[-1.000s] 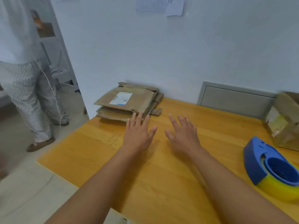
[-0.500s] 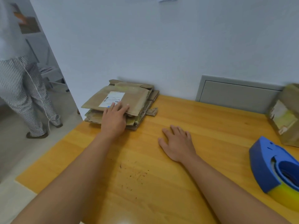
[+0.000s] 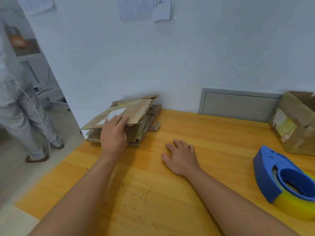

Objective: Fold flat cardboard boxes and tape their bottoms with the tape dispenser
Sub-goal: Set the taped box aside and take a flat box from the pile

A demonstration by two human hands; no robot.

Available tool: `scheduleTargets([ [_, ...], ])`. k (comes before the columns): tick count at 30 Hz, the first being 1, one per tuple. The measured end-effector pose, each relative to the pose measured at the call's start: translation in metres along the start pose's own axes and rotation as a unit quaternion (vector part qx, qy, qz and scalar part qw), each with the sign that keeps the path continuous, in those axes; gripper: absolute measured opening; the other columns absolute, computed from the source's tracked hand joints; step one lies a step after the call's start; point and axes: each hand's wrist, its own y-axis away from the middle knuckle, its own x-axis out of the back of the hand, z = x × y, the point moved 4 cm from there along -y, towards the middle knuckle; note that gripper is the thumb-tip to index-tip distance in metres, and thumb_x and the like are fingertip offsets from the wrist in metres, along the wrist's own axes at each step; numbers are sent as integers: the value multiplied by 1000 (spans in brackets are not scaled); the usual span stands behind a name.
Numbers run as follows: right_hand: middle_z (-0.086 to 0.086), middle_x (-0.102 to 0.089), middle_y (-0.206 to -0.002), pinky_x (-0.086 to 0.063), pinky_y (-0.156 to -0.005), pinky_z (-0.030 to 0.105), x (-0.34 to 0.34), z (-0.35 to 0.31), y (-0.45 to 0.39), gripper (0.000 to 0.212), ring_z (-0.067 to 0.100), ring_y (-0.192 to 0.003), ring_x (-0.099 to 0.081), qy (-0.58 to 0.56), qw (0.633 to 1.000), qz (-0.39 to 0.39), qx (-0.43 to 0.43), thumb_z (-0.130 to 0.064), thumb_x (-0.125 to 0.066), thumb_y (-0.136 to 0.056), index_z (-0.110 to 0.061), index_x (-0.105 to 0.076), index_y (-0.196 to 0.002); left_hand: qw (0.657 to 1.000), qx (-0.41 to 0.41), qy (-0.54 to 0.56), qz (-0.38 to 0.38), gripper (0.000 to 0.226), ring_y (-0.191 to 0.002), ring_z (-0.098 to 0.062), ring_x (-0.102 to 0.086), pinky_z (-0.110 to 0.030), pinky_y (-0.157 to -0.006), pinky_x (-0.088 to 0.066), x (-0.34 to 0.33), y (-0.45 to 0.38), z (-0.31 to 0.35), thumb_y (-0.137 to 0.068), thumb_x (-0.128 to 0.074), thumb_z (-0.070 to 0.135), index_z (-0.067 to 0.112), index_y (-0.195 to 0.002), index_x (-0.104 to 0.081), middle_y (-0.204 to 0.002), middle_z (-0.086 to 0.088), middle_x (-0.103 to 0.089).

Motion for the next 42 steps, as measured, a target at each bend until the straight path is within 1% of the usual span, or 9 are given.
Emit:
scheduleTargets([
  [6, -3, -48, -149, -21, -119, 47, 20, 5, 6, 47, 19, -140, -39, -204, 978, 48, -11, -42, -53, -97, -27, -53, -141, 995, -4, 63, 79, 43, -107, -30, -62, -49, -113, -32, 55, -6, 38, -84, -61, -12, 11, -121, -67, -117, -7, -69],
  [9, 1, -50, -146, -35, -114, 41, 33, 4, 17, 45, 22, -136, -45, -291, 953, 80, -9, -31, -57, -96, -22, -54, -140, 984, -29, 115, 132, 35, -97, -31, -63, -47, -89, -52, 86, -6, 64, -88, -56, -8, 9, -116, -67, -110, -9, -70],
  [12, -1, -46, -149, -33, -108, 27, 50, 4, 30, 49, 18, -137, -42, -324, 939, 112, -8, -30, -57, -97, -25, -48, -145, 971, -25, 171, 167, 33, -104, -28, -62, -38, -86, -49, 108, -3, 82, -93, -45, 0, 8, -120, -64, -114, -9, -67],
  [17, 1, -29, -159, -30, -101, 27, 89, 21, 53, 73, 22, -142, -34, -400, 902, 158, -48, -34, -63, -94, -24, -26, -156, 952, 25, 247, 180, 37, -103, -3, -49, -13, -89, -37, 130, 8, 108, -94, -42, 3, 10, -127, -58, -116, 5, -58],
  [22, -1, -5, -165, -27, -112, 41, 126, 51, 93, 105, 26, -150, -18, -471, 851, 214, -91, -50, -72, -85, -27, -1, -159, 930, 90, 317, 165, 30, -101, -9, -53, -22, -83, -43, 141, 30, 119, -105, -36, 16, 17, -131, -51, -116, 4, -60],
  [27, -6, -28, -160, -34, -112, 42, 143, 60, 132, 100, 19, -145, -30, -522, 836, 166, -21, -58, -74, -80, -34, -14, -157, 918, 113, 348, 150, 31, -102, 2, -49, 1, -77, -35, 146, 55, 118, -107, -32, 19, 20, -135, -46, -117, 10, -56],
  [30, -12, -41, -147, -42, -106, 39, 150, 55, 146, 92, 17, -135, -44, -528, 830, 179, 12, -54, -77, -79, -33, -26, -153, 900, 144, 380, 157, 32, -106, -3, -51, -5, -81, -37, 151, 61, 113, -107, -32, 19, 18, -136, -46, -119, 9, -55],
  [37, 0, -47, -133, -51, -99, 39, 161, 37, 151, 72, 17, -119, -52, -499, 835, 232, 0, -46, -82, -77, -27, -36, -129, 878, 180, 423, 130, 32, -95, 23, -48, 0, -75, -37, 152, 69, 109, -107, -29, 22, 28, -134, -45, -110, 26, -53],
  [42, -6, -53, -120, -50, -78, 19, 146, 22, 147, 70, 14, -110, -58, -475, 844, 250, 9, -46, -82, -77, -32, -30, -121, 869, 225, 424, 120, 33, -104, 2, -54, -16, -79, -40, 133, 81, 107, -108, -25, 34, 28, -137, -40, -113, 18, -53],
])
